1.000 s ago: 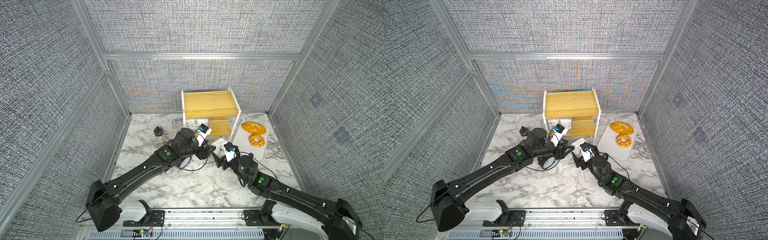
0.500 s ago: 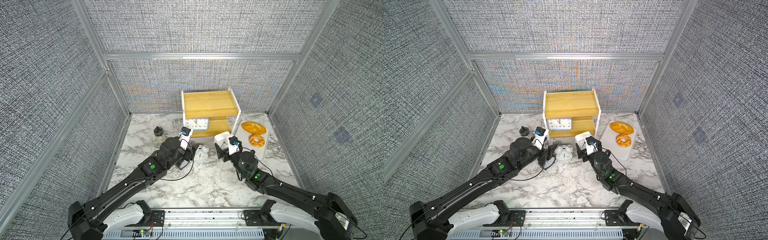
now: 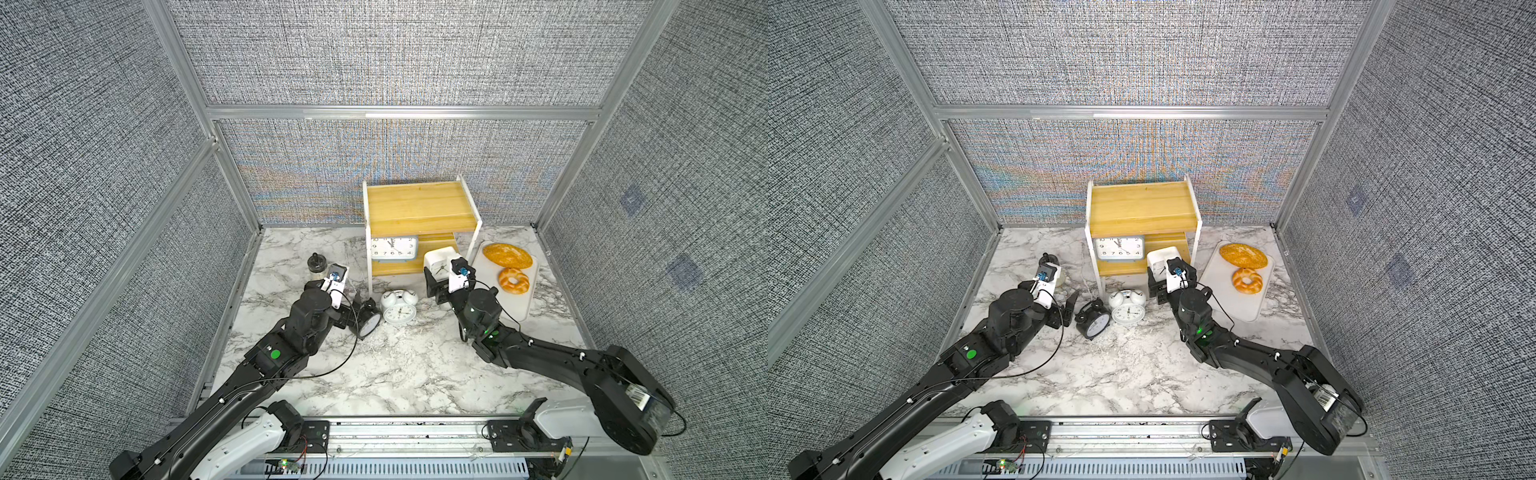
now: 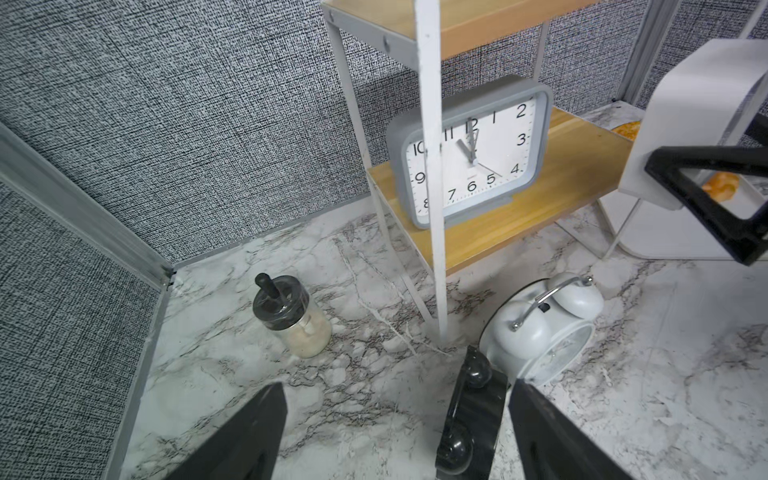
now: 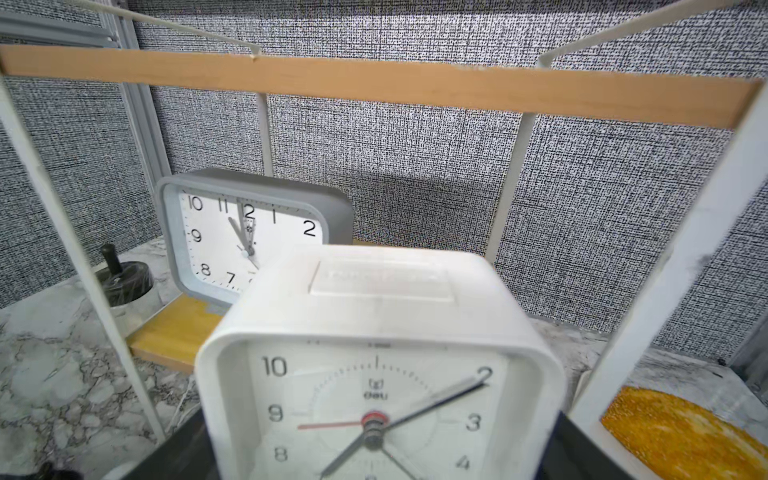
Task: Place the alarm clocks on the shelf by style
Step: Pick up the alarm from the center of the board.
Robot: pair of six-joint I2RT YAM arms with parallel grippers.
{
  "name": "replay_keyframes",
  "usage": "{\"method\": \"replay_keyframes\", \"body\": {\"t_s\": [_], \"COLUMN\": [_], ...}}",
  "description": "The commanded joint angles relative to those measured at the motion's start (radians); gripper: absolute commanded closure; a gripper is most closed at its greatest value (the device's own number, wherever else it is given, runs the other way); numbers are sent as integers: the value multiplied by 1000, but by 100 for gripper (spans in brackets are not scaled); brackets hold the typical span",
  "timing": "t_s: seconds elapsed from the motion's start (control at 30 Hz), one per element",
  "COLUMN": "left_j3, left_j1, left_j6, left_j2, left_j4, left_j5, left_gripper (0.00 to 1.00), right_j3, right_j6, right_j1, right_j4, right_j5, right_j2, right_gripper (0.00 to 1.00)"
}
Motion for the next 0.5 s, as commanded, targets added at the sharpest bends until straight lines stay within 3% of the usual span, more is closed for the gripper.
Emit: {"method": "replay_keyframes", "body": {"t_s": [0.0,0.47], "left_j3": [-5,-17], "left_j1": [11,17], "left_j6": [31,55], "left_j2": [-21,-13], "left_j4": [-26,-43], "left_j5": [-27,-34], "left_gripper": [10,9], "right_j3": [12,56], "right_j6": [16,26], "right_j1": [-18,-62], "right_j4": [123,195], "right_j5": [-17,-25], "right_j2": [28,154], "right_gripper": [36,37]}}
